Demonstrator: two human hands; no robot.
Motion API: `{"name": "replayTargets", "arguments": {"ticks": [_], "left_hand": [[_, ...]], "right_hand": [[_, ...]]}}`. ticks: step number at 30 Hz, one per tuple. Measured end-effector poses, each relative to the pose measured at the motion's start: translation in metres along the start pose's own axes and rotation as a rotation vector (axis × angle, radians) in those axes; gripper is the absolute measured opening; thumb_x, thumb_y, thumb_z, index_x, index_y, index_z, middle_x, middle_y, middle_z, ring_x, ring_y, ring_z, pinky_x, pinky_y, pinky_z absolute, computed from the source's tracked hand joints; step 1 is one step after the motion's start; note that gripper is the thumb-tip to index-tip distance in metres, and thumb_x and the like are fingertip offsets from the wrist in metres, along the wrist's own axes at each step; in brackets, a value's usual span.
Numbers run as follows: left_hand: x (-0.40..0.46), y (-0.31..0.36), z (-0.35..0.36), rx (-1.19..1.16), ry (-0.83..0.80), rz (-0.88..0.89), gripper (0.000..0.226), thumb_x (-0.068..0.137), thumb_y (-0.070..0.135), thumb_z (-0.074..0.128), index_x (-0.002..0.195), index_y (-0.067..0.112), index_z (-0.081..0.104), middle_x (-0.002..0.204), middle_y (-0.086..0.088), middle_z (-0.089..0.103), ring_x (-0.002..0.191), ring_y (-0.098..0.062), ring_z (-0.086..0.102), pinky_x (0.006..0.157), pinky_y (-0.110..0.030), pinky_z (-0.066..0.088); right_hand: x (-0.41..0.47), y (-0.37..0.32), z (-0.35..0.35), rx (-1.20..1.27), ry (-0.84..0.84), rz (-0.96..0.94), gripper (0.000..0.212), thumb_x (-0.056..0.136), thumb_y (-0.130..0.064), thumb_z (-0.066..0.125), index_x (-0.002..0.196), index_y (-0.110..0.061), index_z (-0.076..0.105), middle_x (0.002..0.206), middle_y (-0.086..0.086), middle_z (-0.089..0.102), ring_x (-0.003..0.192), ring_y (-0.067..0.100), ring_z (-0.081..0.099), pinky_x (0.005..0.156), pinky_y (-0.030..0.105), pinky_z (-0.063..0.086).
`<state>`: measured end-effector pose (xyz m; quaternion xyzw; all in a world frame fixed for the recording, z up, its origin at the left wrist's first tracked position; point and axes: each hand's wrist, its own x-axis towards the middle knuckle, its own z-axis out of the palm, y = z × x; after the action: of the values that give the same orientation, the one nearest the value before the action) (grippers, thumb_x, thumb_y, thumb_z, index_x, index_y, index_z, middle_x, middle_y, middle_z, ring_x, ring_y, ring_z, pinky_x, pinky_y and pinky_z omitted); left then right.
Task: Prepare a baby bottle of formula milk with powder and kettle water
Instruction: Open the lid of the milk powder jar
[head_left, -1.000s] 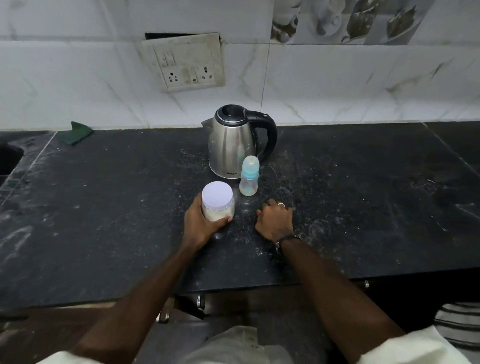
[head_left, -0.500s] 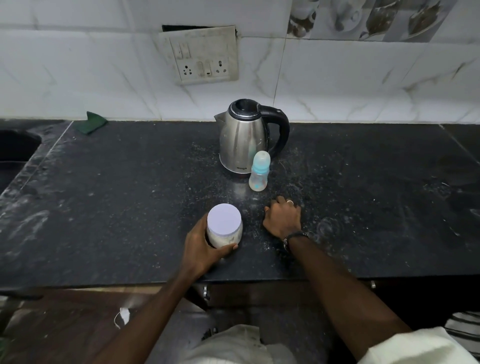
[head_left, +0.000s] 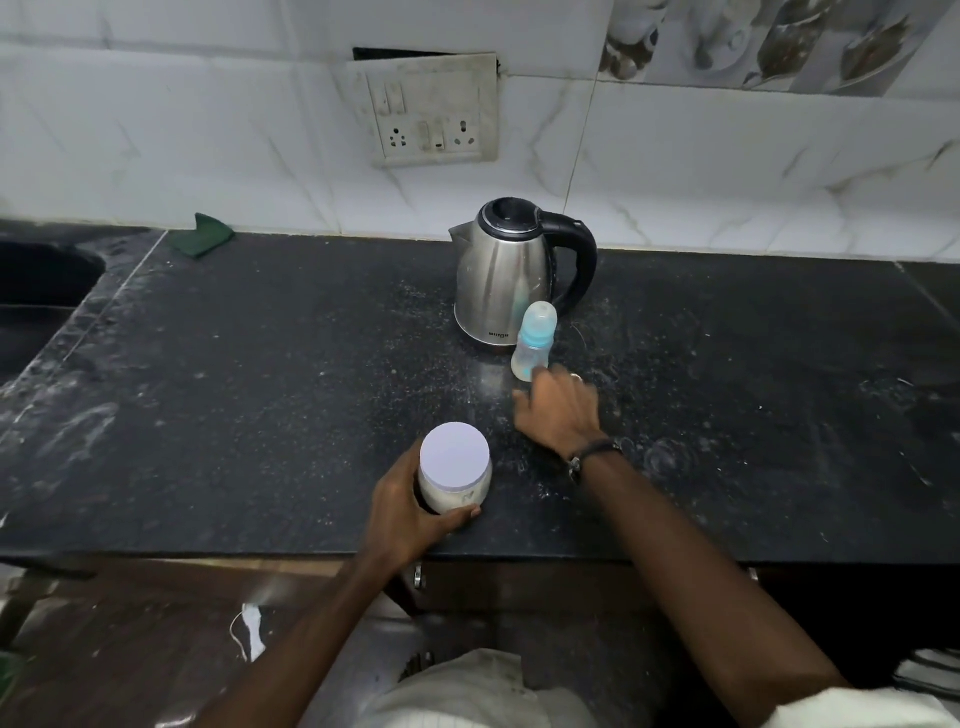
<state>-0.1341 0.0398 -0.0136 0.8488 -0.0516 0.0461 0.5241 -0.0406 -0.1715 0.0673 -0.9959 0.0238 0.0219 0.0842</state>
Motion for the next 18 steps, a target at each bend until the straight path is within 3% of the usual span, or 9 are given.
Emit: {"name": "replayTargets", "arguments": {"ticks": [2,5,7,10,12,15,18], "left_hand": [[0.0,-0.001,0.001,-0.01,0.0,0.0,0.099,0.051,0.053,0.092,0.138,0.029,0.051,0.131,0.018,0.06,0.122,0.005,0.055,0.1,-0.01,0.044],[0.0,-0.002,0.002,-0.026,-0.008,-0.003,0.092,0.054,0.048,0.094,0.135,0.031,0.053,0.129,0.022,0.061,0.118,0.008,0.057,0.096,-0.009,0.046],[-0.001,-0.003,0.003,-0.003,0.0,-0.028,0.075,0.054,0.049,0.093,0.119,0.032,0.06,0.115,0.022,0.066,0.107,0.008,0.062,0.087,-0.012,0.051],[-0.001,-0.002,0.003,0.04,0.022,-0.069,0.049,0.05,0.054,0.087,0.089,0.037,0.063,0.091,0.019,0.069,0.088,0.006,0.066,0.075,-0.02,0.056],[0.0,-0.005,0.005,0.044,-0.001,-0.071,0.058,0.052,0.041,0.091,0.102,0.025,0.069,0.102,0.006,0.074,0.095,-0.004,0.069,0.084,-0.032,0.058],[0.002,-0.007,0.007,0.03,0.0,-0.052,0.088,0.056,0.016,0.096,0.134,0.004,0.057,0.13,-0.01,0.065,0.119,-0.02,0.062,0.103,-0.037,0.05],[0.003,-0.009,0.008,0.011,-0.005,-0.054,0.09,0.057,0.014,0.097,0.136,0.003,0.055,0.131,-0.011,0.065,0.121,-0.022,0.062,0.103,-0.04,0.05]], "right_hand": [[-0.01,-0.025,-0.021,0.113,0.009,-0.1,0.041,0.091,-0.053,0.051,0.095,-0.014,0.063,0.102,0.012,0.067,0.094,0.035,0.066,0.075,0.04,0.05],[-0.036,-0.058,-0.038,0.077,-0.026,-0.267,0.061,0.083,-0.076,0.042,0.067,-0.017,0.047,0.086,0.01,0.068,0.081,0.032,0.063,0.064,0.035,0.039],[-0.053,-0.072,-0.038,-0.035,-0.018,-0.387,0.066,0.081,-0.08,0.043,0.068,-0.016,0.048,0.089,0.014,0.069,0.083,0.033,0.064,0.064,0.033,0.032],[-0.064,-0.085,-0.031,-0.163,-0.005,-0.471,0.067,0.081,-0.076,0.051,0.091,-0.011,0.067,0.097,0.018,0.067,0.091,0.032,0.063,0.066,0.034,0.034],[-0.066,-0.088,-0.028,-0.21,-0.015,-0.476,0.064,0.082,-0.071,0.054,0.098,-0.011,0.069,0.098,0.018,0.066,0.091,0.03,0.061,0.066,0.034,0.038],[-0.063,-0.088,-0.028,-0.175,-0.05,-0.511,0.058,0.082,-0.063,0.059,0.099,-0.009,0.069,0.1,0.019,0.067,0.092,0.031,0.062,0.068,0.033,0.044],[-0.058,-0.086,-0.033,-0.129,-0.121,-0.54,0.056,0.079,-0.06,0.065,0.1,-0.008,0.067,0.103,0.022,0.065,0.095,0.034,0.062,0.072,0.036,0.048]]}}
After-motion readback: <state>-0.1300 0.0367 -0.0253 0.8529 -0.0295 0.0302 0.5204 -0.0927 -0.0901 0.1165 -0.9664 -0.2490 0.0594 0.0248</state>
